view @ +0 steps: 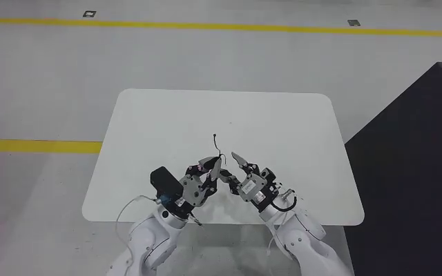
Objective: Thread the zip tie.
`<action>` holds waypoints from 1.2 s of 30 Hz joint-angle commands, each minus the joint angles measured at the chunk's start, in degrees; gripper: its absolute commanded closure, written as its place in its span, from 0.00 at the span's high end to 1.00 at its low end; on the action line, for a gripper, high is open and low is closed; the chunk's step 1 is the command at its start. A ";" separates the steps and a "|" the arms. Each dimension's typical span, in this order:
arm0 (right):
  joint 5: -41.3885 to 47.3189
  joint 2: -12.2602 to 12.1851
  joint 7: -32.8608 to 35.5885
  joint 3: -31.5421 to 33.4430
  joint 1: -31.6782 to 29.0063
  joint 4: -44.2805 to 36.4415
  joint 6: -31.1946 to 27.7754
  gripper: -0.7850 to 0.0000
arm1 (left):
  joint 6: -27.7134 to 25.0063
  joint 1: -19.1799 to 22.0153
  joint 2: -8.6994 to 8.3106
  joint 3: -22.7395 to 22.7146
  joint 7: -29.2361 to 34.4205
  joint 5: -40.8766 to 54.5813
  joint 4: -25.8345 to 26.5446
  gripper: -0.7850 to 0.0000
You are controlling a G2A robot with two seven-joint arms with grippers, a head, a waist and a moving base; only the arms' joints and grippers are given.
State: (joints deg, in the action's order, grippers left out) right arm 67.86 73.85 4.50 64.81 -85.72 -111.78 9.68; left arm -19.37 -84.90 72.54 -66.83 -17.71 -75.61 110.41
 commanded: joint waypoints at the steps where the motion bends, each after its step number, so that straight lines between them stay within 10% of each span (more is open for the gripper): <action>1: 0.12 -0.01 0.00 0.46 -0.09 -0.35 0.13 0.45 | 0.02 -0.17 -0.03 -0.07 0.07 -0.19 -0.15 0.00; 18: 0.84 0.30 0.49 1.61 -0.28 -0.98 -0.24 0.32 | -1.08 0.15 -0.12 0.73 2.01 -0.23 -0.50 0.00; 24: 0.87 0.41 0.74 1.80 -0.56 -0.62 -0.46 0.01 | -1.21 -0.08 -0.19 0.76 2.27 -0.40 -0.53 0.00; 36: 1.34 0.59 1.89 2.83 -1.24 -1.43 -1.62 0.00 | -2.28 -0.28 -0.45 0.41 3.02 -1.07 -0.78 0.00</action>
State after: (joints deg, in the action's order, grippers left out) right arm 69.12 74.42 6.21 67.56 -86.92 -113.08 8.23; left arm -21.58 -85.23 72.11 -66.39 -14.88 -76.47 109.76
